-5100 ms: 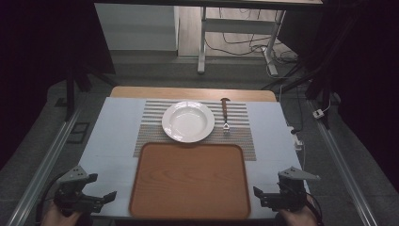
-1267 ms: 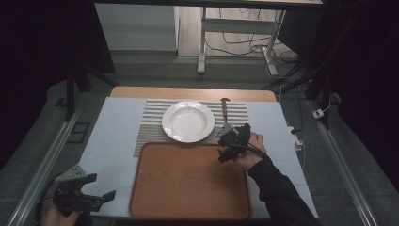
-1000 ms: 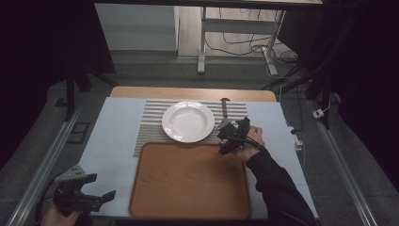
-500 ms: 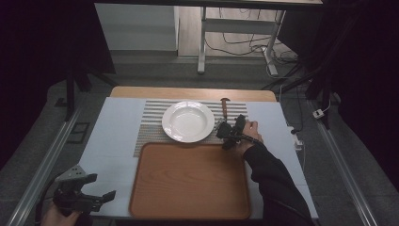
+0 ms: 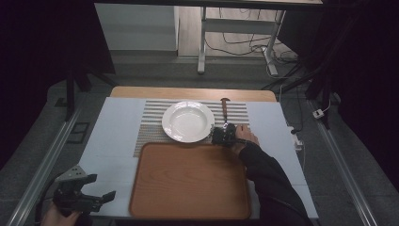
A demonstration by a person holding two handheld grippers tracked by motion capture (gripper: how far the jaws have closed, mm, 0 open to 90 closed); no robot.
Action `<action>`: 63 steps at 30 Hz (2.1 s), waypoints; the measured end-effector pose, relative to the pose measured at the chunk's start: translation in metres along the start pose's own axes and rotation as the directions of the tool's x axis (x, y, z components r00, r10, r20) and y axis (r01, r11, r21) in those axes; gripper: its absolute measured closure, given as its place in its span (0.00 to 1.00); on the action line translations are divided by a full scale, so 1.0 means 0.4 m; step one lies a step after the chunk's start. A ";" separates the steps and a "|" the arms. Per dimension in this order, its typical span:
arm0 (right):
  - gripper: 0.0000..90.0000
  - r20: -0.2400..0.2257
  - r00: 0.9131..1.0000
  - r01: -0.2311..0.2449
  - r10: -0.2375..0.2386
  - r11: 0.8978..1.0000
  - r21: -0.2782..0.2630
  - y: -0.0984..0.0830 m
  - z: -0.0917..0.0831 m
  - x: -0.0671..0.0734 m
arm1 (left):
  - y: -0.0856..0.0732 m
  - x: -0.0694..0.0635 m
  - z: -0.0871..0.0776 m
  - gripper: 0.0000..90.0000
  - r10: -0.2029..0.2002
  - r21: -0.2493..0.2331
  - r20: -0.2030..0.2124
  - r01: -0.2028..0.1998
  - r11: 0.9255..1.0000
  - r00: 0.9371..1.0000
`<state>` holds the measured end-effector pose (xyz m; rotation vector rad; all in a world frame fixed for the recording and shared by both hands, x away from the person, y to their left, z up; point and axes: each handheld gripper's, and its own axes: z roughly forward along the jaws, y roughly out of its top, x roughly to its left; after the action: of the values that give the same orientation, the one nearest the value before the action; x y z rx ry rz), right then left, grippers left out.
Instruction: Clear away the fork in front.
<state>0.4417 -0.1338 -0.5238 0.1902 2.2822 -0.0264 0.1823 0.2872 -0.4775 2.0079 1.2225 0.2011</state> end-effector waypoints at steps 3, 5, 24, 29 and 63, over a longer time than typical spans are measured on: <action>0.89 -0.028 0.999 0.041 -0.041 0.999 -0.006 0.003 0.006 0.011 | 0.000 0.000 0.000 0.00 0.000 0.000 0.001 0.000 1.000 1.000; 0.95 0.006 0.998 0.065 -0.065 0.998 -0.018 0.004 0.012 0.022 | 0.000 0.000 0.000 0.00 0.001 0.001 0.002 -0.001 1.000 1.000; 1.00 0.054 0.999 0.006 -0.003 0.998 -0.056 -0.023 -0.098 -0.013 | -0.001 -0.001 -0.002 0.00 0.002 -0.004 0.006 -0.002 1.000 1.000; 1.00 0.025 0.998 -0.056 0.059 0.994 -0.094 -0.043 -0.128 -0.024 | -0.001 -0.002 -0.003 0.00 0.006 -0.009 0.009 -0.006 1.000 1.000; 1.00 -0.434 0.815 -0.560 0.384 0.714 -0.420 -0.195 -0.372 -0.042 | 0.082 -0.054 0.061 0.00 0.180 -0.061 0.159 -0.172 0.983 0.971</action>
<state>0.3299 -0.2008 -0.4167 0.5207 2.3808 0.9762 0.2055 0.2485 -0.4672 2.0494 0.9295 0.1461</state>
